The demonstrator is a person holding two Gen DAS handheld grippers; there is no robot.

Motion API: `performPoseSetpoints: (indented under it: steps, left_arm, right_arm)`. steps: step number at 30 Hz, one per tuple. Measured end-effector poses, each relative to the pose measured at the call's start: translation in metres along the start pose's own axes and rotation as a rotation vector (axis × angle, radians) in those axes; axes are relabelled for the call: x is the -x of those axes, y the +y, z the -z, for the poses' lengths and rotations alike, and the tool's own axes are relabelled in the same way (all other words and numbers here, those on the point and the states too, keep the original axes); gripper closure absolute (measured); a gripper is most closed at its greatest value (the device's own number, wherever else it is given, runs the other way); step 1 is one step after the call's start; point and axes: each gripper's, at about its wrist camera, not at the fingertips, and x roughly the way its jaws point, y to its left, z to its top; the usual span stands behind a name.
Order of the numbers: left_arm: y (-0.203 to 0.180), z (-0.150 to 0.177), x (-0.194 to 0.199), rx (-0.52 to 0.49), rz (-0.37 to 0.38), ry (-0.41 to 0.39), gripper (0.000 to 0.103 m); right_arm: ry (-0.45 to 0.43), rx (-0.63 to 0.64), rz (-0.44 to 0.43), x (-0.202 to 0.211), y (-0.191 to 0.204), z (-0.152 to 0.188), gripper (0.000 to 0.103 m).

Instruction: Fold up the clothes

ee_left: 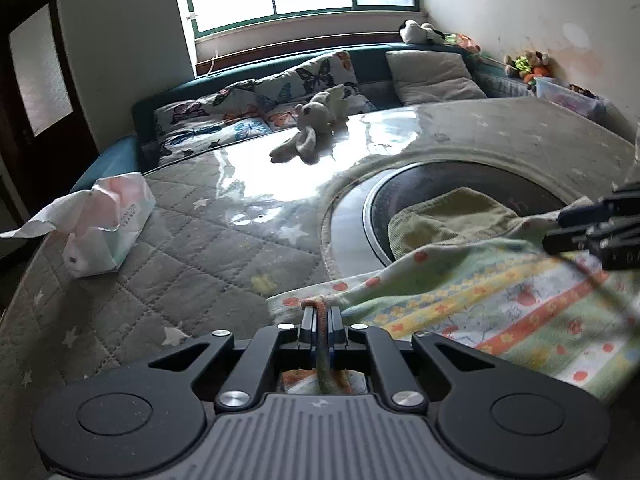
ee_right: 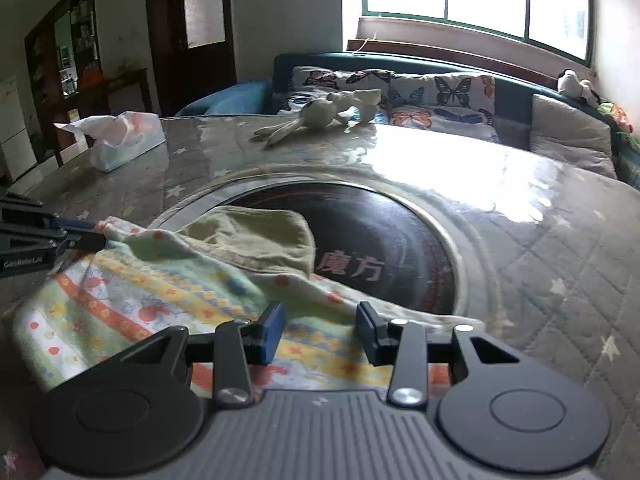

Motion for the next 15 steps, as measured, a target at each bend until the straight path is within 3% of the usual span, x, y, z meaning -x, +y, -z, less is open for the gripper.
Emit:
performPoseSetpoints:
  steps: [6, 9, 10, 13, 15]
  left_arm:
    - [0.005, -0.003, 0.001, 0.023, 0.005, 0.006, 0.09]
    - [0.006, -0.004, 0.007, 0.037, -0.01, 0.004, 0.067]
    - [0.006, -0.003, 0.009, 0.039, -0.017, 0.001, 0.053]
    - [0.006, -0.002, 0.018, 0.042, -0.017, -0.012, 0.044]
    - [0.005, -0.001, 0.023, 0.047, -0.015, -0.016, 0.032]
  right_arm:
    - [-0.006, 0.009, 0.002, 0.002, -0.001, -0.004, 0.063]
    - [-0.011, 0.024, -0.032, 0.01, 0.007, -0.005, 0.063]
    - [-0.011, 0.03, -0.045, 0.012, 0.011, -0.005, 0.063]
    - [-0.012, 0.067, -0.086, 0.018, 0.026, -0.005, 0.063]
    - [-0.01, 0.088, -0.12, 0.021, 0.037, -0.005, 0.062]
